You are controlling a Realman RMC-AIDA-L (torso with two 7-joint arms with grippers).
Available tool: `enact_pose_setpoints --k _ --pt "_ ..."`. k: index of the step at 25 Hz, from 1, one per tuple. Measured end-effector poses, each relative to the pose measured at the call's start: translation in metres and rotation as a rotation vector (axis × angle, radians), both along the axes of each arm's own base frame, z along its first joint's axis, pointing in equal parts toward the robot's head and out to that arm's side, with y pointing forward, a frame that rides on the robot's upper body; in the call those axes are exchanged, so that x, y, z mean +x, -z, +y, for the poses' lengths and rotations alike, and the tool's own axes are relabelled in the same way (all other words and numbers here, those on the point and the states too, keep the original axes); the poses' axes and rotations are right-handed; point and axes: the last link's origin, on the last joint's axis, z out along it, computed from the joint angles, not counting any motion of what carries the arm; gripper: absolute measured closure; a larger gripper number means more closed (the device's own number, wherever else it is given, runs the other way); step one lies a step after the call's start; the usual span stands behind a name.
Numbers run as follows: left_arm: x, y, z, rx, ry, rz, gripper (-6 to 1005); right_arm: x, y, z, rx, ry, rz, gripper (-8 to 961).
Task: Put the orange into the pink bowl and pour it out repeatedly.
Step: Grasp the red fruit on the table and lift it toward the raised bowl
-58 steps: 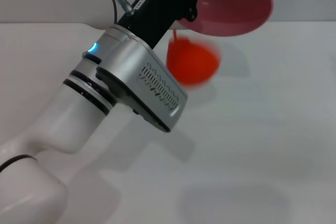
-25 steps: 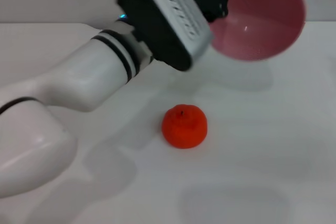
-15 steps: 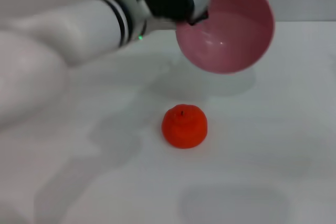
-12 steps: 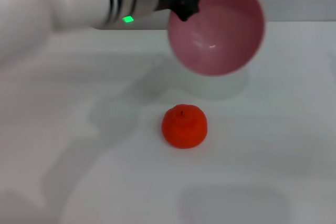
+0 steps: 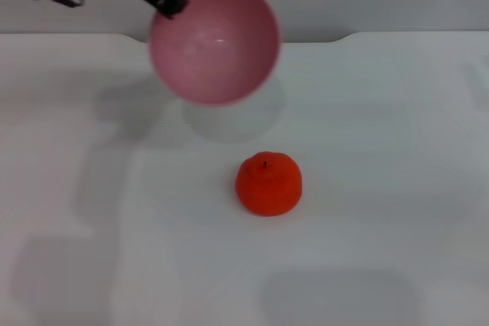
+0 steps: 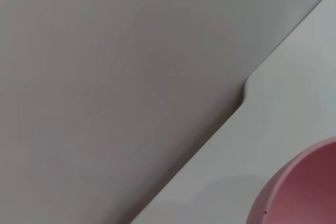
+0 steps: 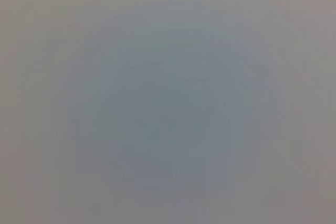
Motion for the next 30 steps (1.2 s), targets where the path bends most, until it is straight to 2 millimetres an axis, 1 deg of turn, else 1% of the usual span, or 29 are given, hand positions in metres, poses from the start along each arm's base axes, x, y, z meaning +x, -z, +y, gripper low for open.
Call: enact_pose_setpoints --k 2,3,4,5,6,8,9,11,15,16,18,21,23,26,30 --pt "0.000 0.000 0.000 0.000 0.000 0.000 956 0.006 0.003 0.009 -0.078 0.071 -0.023 496" --pt "-0.018 -0.018 0.001 0.029 -0.080 0.029 956 0.009 0.004 0.016 -0.126 0.114 -0.045 497" --pt "-0.026 -0.023 0.000 0.040 -0.108 0.032 956 0.009 0.006 0.025 -0.208 0.164 -0.091 497" --pt "-0.026 -0.023 0.000 0.040 -0.108 0.032 956 0.009 0.006 0.025 -0.208 0.164 -0.091 497" --pt "-0.032 -0.025 -0.001 0.044 -0.123 0.033 956 0.008 0.009 0.032 -0.270 0.193 -0.126 497" --pt "-0.032 -0.025 -0.001 0.044 -0.123 0.033 956 0.002 0.016 0.042 -0.380 0.236 -0.199 497" --pt "-0.040 -0.026 -0.003 0.042 -0.146 0.038 956 -0.004 0.021 0.048 -0.453 0.258 -0.242 497" --pt "-0.040 -0.026 -0.003 0.042 -0.146 0.038 956 -0.015 0.034 0.058 -0.581 0.291 -0.321 496" --pt "-0.043 -0.025 -0.005 0.035 -0.153 0.044 956 -0.047 0.061 0.072 -0.827 0.328 -0.526 496" --pt "-0.044 -0.024 -0.005 0.031 -0.154 0.048 956 -0.054 0.067 0.072 -0.880 0.333 -0.571 496" --pt "-0.044 -0.024 -0.005 0.028 -0.153 0.049 956 -0.073 0.081 0.071 -0.989 0.298 -0.682 496" --pt "-0.044 -0.024 -0.005 0.027 -0.152 0.051 956 -0.098 0.102 0.062 -1.125 0.235 -0.863 497" --pt "-0.044 -0.025 -0.005 0.030 -0.150 0.051 956 -0.109 0.112 0.058 -1.152 0.214 -0.968 497" --pt "-0.044 -0.025 -0.005 0.032 -0.148 0.051 956 -0.120 0.125 0.052 -1.163 0.179 -1.064 497" --pt "-0.045 -0.023 -0.007 0.024 -0.150 0.051 956 -0.129 0.137 0.048 -1.167 0.124 -1.059 496"
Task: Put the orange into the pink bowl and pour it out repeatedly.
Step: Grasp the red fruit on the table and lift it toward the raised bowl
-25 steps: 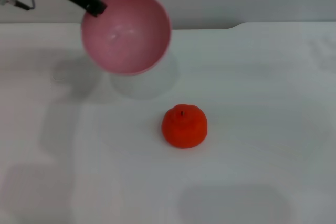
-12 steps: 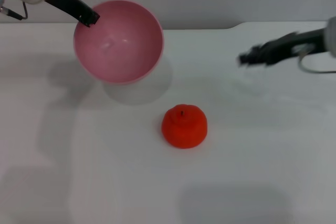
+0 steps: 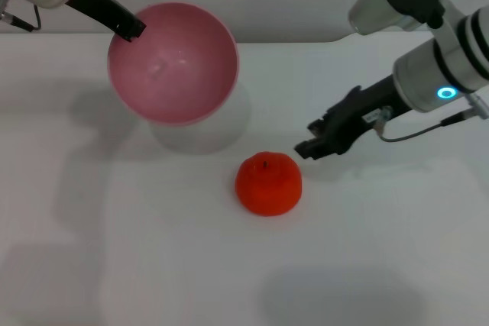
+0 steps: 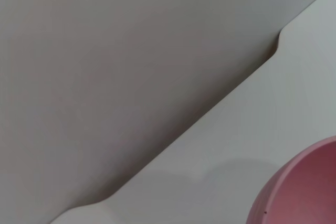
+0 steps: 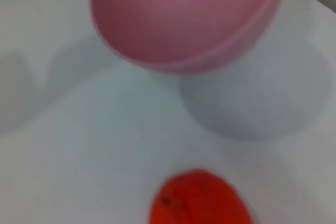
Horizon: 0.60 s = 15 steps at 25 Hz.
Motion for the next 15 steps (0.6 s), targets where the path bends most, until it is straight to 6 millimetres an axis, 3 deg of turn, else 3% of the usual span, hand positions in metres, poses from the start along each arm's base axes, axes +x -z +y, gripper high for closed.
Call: enact_pose_setpoints --k 8,10,15 --pt "-0.001 0.004 -0.003 -0.018 -0.006 0.002 956 -0.006 0.025 -0.007 0.009 -0.045 0.054 497" --pt "-0.001 0.004 -0.003 -0.020 -0.005 0.004 956 -0.005 0.030 -0.008 0.007 -0.045 0.049 335" --pt "0.001 0.008 -0.004 -0.032 0.006 0.015 956 -0.006 0.041 -0.011 0.002 -0.036 0.081 325"
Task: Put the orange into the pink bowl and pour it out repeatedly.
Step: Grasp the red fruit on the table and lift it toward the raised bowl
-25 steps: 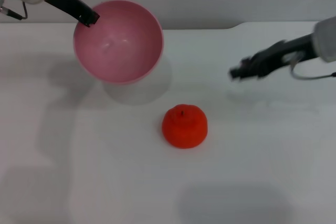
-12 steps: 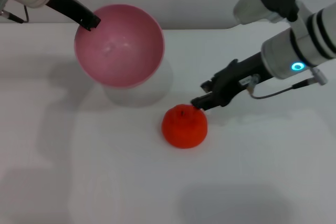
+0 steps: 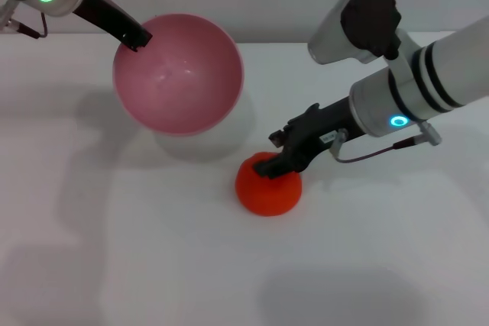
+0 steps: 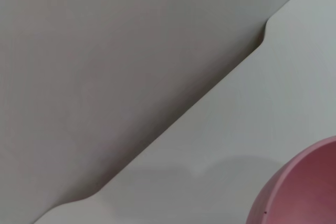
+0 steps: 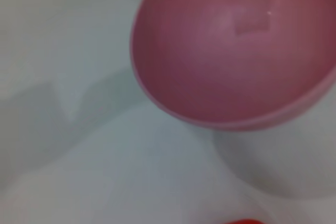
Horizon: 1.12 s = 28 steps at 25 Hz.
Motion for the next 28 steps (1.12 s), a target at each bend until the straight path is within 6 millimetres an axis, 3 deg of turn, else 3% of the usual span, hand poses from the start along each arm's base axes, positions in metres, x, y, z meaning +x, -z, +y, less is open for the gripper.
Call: enact_pose_setpoints --k 9,23,25,28 --pt "0.005 0.002 0.000 -0.006 0.013 0.002 955 0.013 0.018 0.000 0.017 0.033 -0.010 327" --pt "0.007 0.004 0.002 0.000 0.031 0.015 955 0.017 0.023 0.004 0.049 0.061 -0.015 351" --pt "0.007 0.004 0.002 0.003 0.032 0.015 955 0.017 0.023 0.004 0.049 0.060 -0.015 561" --pt "0.007 0.004 0.003 0.006 0.034 0.017 955 0.016 0.022 0.005 0.050 0.056 -0.016 643"
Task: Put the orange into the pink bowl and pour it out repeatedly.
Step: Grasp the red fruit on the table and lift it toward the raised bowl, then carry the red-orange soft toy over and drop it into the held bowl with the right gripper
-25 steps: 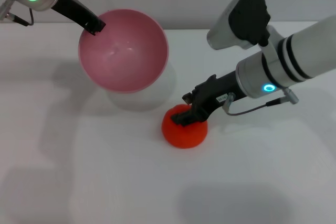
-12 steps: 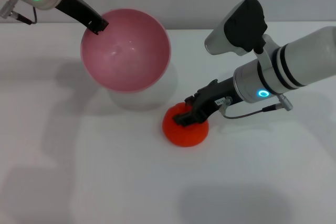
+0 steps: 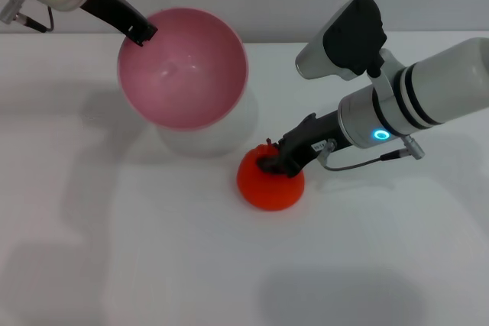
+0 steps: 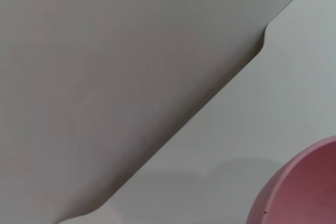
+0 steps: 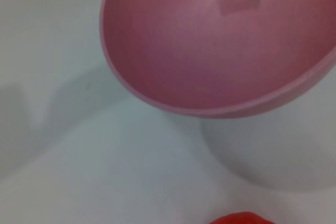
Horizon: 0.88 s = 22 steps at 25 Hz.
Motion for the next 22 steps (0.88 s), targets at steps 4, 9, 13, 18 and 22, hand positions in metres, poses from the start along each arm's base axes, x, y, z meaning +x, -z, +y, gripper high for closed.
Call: enact_pose_setpoints --k 4,9,13,18,22 --pt "0.000 0.000 0.001 0.004 0.002 0.000 955 0.000 -0.002 0.001 0.008 -0.001 0.004 735" --pt "0.000 0.000 0.001 0.004 0.003 0.000 955 0.003 -0.027 0.007 0.093 0.025 0.070 783" --pt "0.000 -0.001 0.001 0.006 0.003 0.000 955 0.013 -0.069 0.010 0.214 0.050 0.131 800" --pt "0.001 -0.001 0.001 0.002 0.004 0.000 955 0.021 -0.129 0.009 0.411 0.050 0.165 821" --pt "0.006 0.006 -0.001 -0.018 0.013 0.001 955 0.010 -0.166 0.005 0.520 -0.003 0.185 848"
